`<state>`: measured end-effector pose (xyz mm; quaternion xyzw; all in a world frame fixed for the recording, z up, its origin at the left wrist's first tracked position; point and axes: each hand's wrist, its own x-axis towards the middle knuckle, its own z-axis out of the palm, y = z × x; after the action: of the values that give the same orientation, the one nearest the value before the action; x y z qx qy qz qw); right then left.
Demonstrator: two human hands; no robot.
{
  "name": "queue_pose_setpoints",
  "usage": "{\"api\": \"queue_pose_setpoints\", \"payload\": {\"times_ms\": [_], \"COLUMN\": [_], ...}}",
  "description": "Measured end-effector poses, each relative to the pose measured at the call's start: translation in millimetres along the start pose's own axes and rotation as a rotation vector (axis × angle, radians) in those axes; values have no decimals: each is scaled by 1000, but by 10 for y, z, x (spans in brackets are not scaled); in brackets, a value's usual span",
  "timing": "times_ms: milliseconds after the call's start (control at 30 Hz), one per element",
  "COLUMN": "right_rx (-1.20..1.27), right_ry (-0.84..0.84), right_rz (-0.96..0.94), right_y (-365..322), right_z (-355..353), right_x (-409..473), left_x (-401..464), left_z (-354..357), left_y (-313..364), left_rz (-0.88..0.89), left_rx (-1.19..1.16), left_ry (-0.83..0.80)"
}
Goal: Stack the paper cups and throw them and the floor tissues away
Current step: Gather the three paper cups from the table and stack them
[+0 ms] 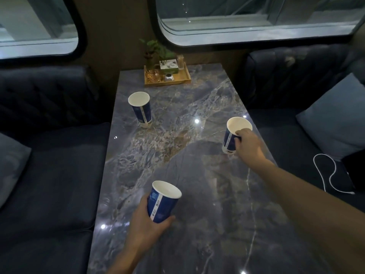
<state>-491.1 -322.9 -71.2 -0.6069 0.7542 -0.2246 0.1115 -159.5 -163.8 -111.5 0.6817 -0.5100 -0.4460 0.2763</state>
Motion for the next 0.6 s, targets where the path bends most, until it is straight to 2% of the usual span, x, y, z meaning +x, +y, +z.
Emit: {"api": "queue_pose_setpoints", "payload": {"times_ms": [233,367,600], "right_rx": [37,142,201], "right_ry": [60,175,266], "right_rz": [52,9,-70], "right_y": [55,-27,-257], "right_z": [71,-7,-142], "right_x": [11,-90,-292], "left_x": [-2,-16,-125], "left_z": [21,11,-32], "left_y": [28,-3,-43], "left_rz": [27,8,19], "left_rx": [-7,12,14], "left_ry": [18,24,35]}}
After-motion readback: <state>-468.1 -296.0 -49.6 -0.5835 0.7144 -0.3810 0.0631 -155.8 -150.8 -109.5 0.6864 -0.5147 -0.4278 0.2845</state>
